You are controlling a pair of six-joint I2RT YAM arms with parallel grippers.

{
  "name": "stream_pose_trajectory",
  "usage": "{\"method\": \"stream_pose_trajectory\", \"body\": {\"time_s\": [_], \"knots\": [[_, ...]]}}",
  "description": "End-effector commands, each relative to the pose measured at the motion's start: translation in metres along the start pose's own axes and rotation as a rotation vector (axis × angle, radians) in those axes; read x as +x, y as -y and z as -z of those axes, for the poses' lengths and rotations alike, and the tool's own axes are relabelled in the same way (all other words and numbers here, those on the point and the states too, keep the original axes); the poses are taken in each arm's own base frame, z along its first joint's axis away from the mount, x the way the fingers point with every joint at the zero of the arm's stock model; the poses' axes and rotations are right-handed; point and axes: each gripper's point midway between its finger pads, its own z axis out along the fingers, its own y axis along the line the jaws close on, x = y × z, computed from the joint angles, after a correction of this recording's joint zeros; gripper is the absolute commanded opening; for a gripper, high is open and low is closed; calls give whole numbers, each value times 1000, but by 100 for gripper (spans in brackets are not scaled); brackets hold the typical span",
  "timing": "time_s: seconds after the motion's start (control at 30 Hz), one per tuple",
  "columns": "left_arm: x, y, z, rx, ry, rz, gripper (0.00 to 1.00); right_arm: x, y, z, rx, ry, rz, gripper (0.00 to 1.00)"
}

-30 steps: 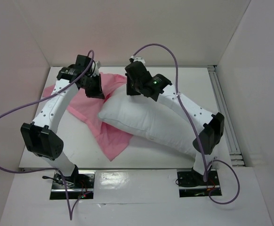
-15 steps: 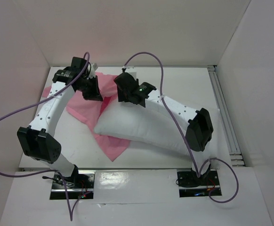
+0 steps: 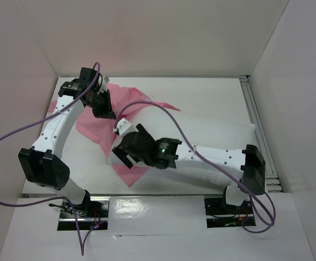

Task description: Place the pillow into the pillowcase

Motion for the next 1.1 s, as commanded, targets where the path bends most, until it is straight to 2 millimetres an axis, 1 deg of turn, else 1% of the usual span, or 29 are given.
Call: {"method": "stream_pose_trajectory", "body": {"time_s": [0.0, 0.03, 0.07, 0.13, 0.17, 0.2, 0.23, 0.27, 0.3, 0.33, 0.37, 0.4, 0.43, 0.47, 0.5, 0.53, 0.57, 0.6, 0.7, 0.73, 0.8, 0.87, 0.9, 0.93, 0.97, 1.0, 1.03, 1.07], "knots": [[2, -6, 10, -17, 21, 26, 0, -7, -13, -1, 2, 81, 111, 99], [2, -6, 10, -17, 21, 35, 0, -8, -14, -5, 2, 85, 132, 99], [4, -7, 8, -20, 13, 37, 0, -10, -18, -14, 10, 101, 123, 99], [2, -9, 12, -21, 25, 44, 0, -16, -23, -22, 7, 129, 154, 99], [4, -11, 10, -25, 17, 46, 0, -19, -30, -33, 3, 155, 149, 99], [4, -11, 10, -25, 17, 46, 0, -17, -31, -41, 14, 155, 166, 99], [4, -12, 10, -33, 20, 46, 0, -25, -33, -45, 24, 166, 172, 99], [4, -12, 10, -33, 20, 46, 0, -14, -41, -64, 30, 131, 193, 99], [5, -15, 12, -37, 24, 54, 0, -7, -43, -71, 35, 97, 213, 94], [5, -15, 12, -37, 24, 54, 0, -14, -42, -77, 51, 97, 197, 72], [5, -15, 12, -37, 24, 54, 0, -4, -44, -86, 55, 73, 211, 58], [6, -18, 10, -35, 16, 64, 0, -4, -41, -86, 71, 75, 211, 39], [6, -18, 10, -35, 16, 64, 0, -5, -35, -89, 82, 72, 193, 21], [6, -18, 10, -35, 16, 64, 0, -10, -25, -88, 106, 81, 161, 0], [5, -21, 11, -39, 19, 72, 0, -15, -15, -81, 126, 82, 143, 0], [5, -20, 14, -36, 27, 69, 0, -21, -3, -80, 150, 91, 125, 0], [7, -21, 12, -39, 19, 72, 0, -23, 4, -77, 159, 89, 93, 0], [7, -19, 12, -29, 15, 72, 0, -30, 16, -68, 182, 99, 70, 0], [11, -16, 16, -8, 13, 61, 0, -43, 45, -59, 240, 108, -18, 0], [15, -15, 14, 3, 0, 63, 0, -55, 58, -56, 267, 127, -72, 0], [18, -14, 15, 13, -4, 63, 0, -60, 66, -61, 286, 119, -108, 0], [18, -12, 19, 26, 2, 51, 0, -67, 72, -69, 303, 115, -136, 0], [18, -12, 19, 26, 3, 51, 0, -67, 73, -73, 316, 105, -130, 0], [19, -10, 19, 34, -1, 51, 0, -77, 76, -74, 323, 111, -154, 0], [19, -9, 22, 38, 9, 48, 0, -78, 82, -79, 351, 108, -173, 0], [19, -7, 22, 51, 4, 39, 0, -71, 80, -92, 367, 85, -167, 0], [20, -5, 23, 65, -1, 38, 0, -76, 85, -95, 382, 94, -177, 0], [21, -2, 26, 77, 4, 36, 0, -71, 83, -101, 383, 87, -192, 0]]}}
